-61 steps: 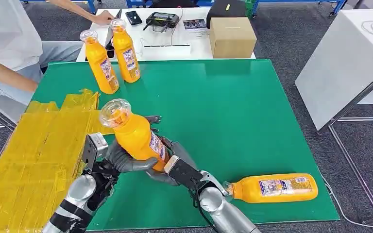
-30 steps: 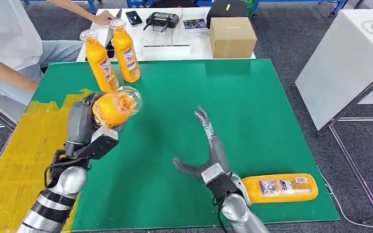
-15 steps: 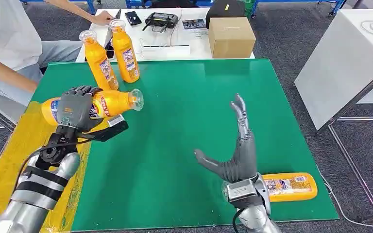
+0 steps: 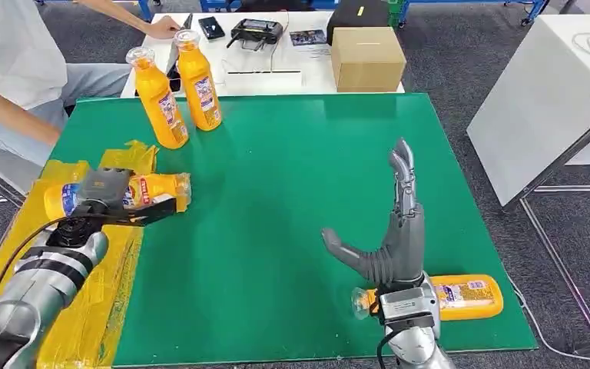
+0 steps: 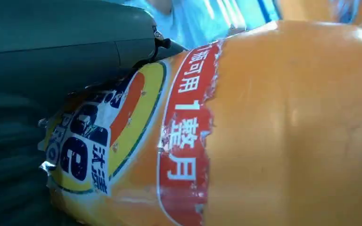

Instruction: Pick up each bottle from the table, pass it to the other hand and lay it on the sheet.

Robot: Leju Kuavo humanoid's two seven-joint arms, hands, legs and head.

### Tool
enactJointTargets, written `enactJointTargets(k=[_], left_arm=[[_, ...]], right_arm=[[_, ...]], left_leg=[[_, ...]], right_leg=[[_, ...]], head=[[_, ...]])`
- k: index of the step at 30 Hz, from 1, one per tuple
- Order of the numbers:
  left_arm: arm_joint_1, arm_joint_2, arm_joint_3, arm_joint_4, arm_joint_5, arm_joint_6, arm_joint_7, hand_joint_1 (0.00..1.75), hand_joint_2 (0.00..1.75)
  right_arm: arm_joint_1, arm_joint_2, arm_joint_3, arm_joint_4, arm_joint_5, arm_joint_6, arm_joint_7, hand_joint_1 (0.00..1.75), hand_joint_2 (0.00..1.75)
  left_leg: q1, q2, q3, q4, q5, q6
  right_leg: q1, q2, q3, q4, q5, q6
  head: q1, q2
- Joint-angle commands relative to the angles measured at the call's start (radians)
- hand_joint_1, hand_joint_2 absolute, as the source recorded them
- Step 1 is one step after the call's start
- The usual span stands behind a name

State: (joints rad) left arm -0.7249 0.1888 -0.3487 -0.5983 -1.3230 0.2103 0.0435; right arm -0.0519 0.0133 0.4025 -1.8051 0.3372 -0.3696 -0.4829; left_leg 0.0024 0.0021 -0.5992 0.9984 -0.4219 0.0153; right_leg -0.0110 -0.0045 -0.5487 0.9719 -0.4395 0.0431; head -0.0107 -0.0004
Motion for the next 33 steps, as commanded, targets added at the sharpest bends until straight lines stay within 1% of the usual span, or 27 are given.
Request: enactJointTargets(k=[1, 3, 4, 5, 6, 7, 8, 12, 15, 16, 17, 24, 25, 27, 28, 29, 31, 32, 33], left_arm=[[-0.081, -0.001, 0.032, 0.22, 0.06, -0.057, -0.03, 1.75, 1.75], [-0.071, -0.004, 0.066, 0.224, 0.109, -0.084, -0.07, 1.75, 1.75], [-0.069, -0.004, 0.066, 0.224, 0.11, -0.083, -0.072, 1.75, 1.75], [-0.067, -0.004, 0.069, 0.227, 0.115, -0.088, -0.075, 1.75, 1.75], [-0.068, -0.006, 0.072, 0.231, 0.122, -0.103, -0.077, 1.75, 1.75], [-0.068, -0.008, 0.073, 0.229, 0.127, -0.106, -0.08, 0.75, 1.75], [-0.066, -0.011, 0.079, 0.227, 0.136, -0.101, -0.082, 0.0, 1.75], [-0.067, -0.015, 0.081, 0.229, 0.141, -0.107, -0.084, 0.0, 1.75], [-0.067, -0.017, 0.08, 0.23, 0.142, -0.111, -0.084, 0.0, 1.75], [-0.067, -0.018, 0.082, 0.232, 0.145, -0.116, -0.085, 0.0, 1.75], [-0.067, -0.018, 0.082, 0.232, 0.145, -0.116, -0.085, 0.0, 1.75], [-0.06, -0.02, 0.093, 0.228, 0.166, -0.111, -0.096, 0.0, 1.75], [-0.056, -0.022, 0.102, 0.223, 0.18, -0.102, -0.106, 0.0, 1.75], [-0.048, -0.025, 0.12, 0.21, 0.207, -0.09, -0.13, 0.0, 1.75], [-0.042, -0.028, 0.132, 0.201, 0.228, -0.084, -0.148, 0.0, 1.75], [-0.032, -0.03, 0.146, 0.184, 0.256, -0.071, -0.179, 0.0, 1.75], [-0.018, -0.034, 0.167, 0.16, 0.293, -0.056, -0.218, 0.0, 1.75], [-0.016, -0.035, 0.167, 0.159, 0.294, -0.056, -0.219, 0.0, 1.75], [0.0, -0.038, 0.184, 0.128, 0.333, -0.05, -0.255, 0.0, 1.75]], right_arm=[[-0.043, -0.023, 0.008, 0.046, -0.007, 0.003, 0.003, 0.0, 1.75], [-0.048, -0.026, 0.011, 0.057, -0.008, 0.006, 0.005, 0.0, 1.75], [-0.048, -0.026, 0.011, 0.058, -0.008, 0.006, 0.005, 0.0, 1.75], [-0.05, -0.026, 0.012, 0.063, -0.008, 0.007, 0.005, 0.0, 1.75], [-0.053, -0.027, 0.015, 0.067, -0.007, 0.01, 0.006, 0.0, 1.75], [-0.054, -0.028, 0.019, 0.072, -0.005, 0.011, 0.006, 0.0, 1.75], [-0.056, -0.029, 0.021, 0.074, -0.003, 0.013, 0.006, 0.0, 1.75], [-0.056, -0.028, 0.021, 0.077, -0.002, 0.011, 0.007, 0.0, 1.75], [-0.055, -0.029, 0.019, 0.08, -0.003, 0.01, 0.007, 0.0, 1.75], [-0.055, -0.027, 0.016, 0.081, -0.005, 0.008, 0.008, 0.0, 1.75], [-0.055, -0.027, 0.016, 0.081, -0.005, 0.008, 0.008, 0.0, 1.75], [-0.054, -0.026, 0.012, 0.085, -0.009, 0.005, 0.008, 0.0, 1.75], [-0.054, -0.026, 0.012, 0.086, -0.01, 0.005, 0.008, 0.0, 1.75], [-0.053, -0.026, 0.011, 0.087, -0.01, 0.004, 0.008, 0.0, 1.75], [-0.053, -0.027, 0.011, 0.088, -0.01, 0.004, 0.009, 0.0, 1.75], [-0.053, -0.028, 0.011, 0.089, -0.011, 0.005, 0.008, 0.0, 1.75], [-0.053, -0.029, 0.009, 0.09, -0.012, 0.006, 0.008, 0.0, 1.75], [-0.052, -0.03, 0.009, 0.09, -0.012, 0.006, 0.008, 0.0, 1.75], [-0.051, -0.03, 0.008, 0.091, -0.014, 0.007, 0.007, 0.0, 1.75]], left_leg=[[0.002, 0.001, 0.003, 0.0, -0.001, -0.001], [0.004, 0.002, 0.007, 0.001, -0.003, -0.002], [0.001, 0.001, 0.003, 0.0, -0.001, -0.001], [0.002, 0.001, 0.005, 0.0, -0.002, -0.001], [0.001, 0.001, 0.003, 0.0, -0.001, -0.001], [0.002, 0.002, 0.005, 0.0, -0.003, -0.001], [0.002, 0.001, 0.003, 0.0, -0.002, -0.001], [0.002, 0.001, 0.005, 0.0, -0.002, -0.001], [0.001, 0.0, 0.002, 0.0, -0.001, 0.0], [0.002, 0.0, 0.004, 0.0, -0.001, -0.001], [0.001, 0.0, 0.002, 0.0, -0.001, 0.0], [0.001, 0.0, 0.004, 0.0, -0.001, 0.0], [0.001, 0.0, 0.003, 0.0, -0.001, 0.0], [0.002, 0.0, 0.006, 0.0, -0.002, -0.001], [0.001, 0.0, 0.003, 0.0, -0.001, 0.0], [0.002, 0.001, 0.005, 0.0, -0.001, -0.001], [0.001, 0.0, 0.003, -0.001, 0.0, 0.0], [0.002, 0.0, 0.007, 0.0, -0.002, -0.001], [0.001, 0.0, 0.004, -0.001, -0.001, 0.0]], right_leg=[[0.002, 0.001, 0.003, -0.001, -0.001, -0.001], [0.004, 0.002, 0.008, -0.002, -0.001, -0.003], [0.001, 0.002, 0.003, -0.001, 0.0, -0.001], [0.002, 0.002, 0.005, -0.002, -0.001, -0.002], [0.001, 0.002, 0.003, -0.001, -0.001, -0.001], [0.002, 0.002, 0.005, -0.002, -0.001, -0.002], [0.002, 0.001, 0.004, -0.001, -0.001, -0.001], [0.002, 0.001, 0.006, -0.002, -0.001, -0.001], [0.001, 0.001, 0.002, -0.001, 0.0, -0.001], [0.002, 0.001, 0.004, -0.001, -0.001, -0.001], [0.001, 0.0, 0.002, -0.001, 0.0, -0.001], [0.001, 0.001, 0.004, -0.001, 0.0, -0.001], [0.001, 0.0, 0.003, -0.001, 0.0, -0.001], [0.002, 0.001, 0.007, -0.002, -0.001, -0.002], [0.001, 0.0, 0.004, -0.001, 0.0, -0.001], [0.002, 0.001, 0.005, -0.002, 0.0, -0.001], [0.001, 0.0, 0.003, -0.001, 0.0, -0.001], [0.002, 0.001, 0.008, -0.002, -0.001, -0.002], [0.001, 0.001, 0.005, -0.001, -0.001, -0.001]], head=[[0.0, 0.0], [0.0, 0.0], [0.0, 0.0], [0.0, 0.0], [0.0, 0.0], [0.0, 0.0], [0.0, 0.0], [0.0, 0.0], [0.0, 0.0], [0.0, 0.0], [0.0, 0.0], [0.0, 0.0], [0.0, 0.0], [0.0, 0.0], [0.0, 0.0], [0.0, 0.0], [0.0, 0.0], [0.0, 0.0], [0.0, 0.0]])
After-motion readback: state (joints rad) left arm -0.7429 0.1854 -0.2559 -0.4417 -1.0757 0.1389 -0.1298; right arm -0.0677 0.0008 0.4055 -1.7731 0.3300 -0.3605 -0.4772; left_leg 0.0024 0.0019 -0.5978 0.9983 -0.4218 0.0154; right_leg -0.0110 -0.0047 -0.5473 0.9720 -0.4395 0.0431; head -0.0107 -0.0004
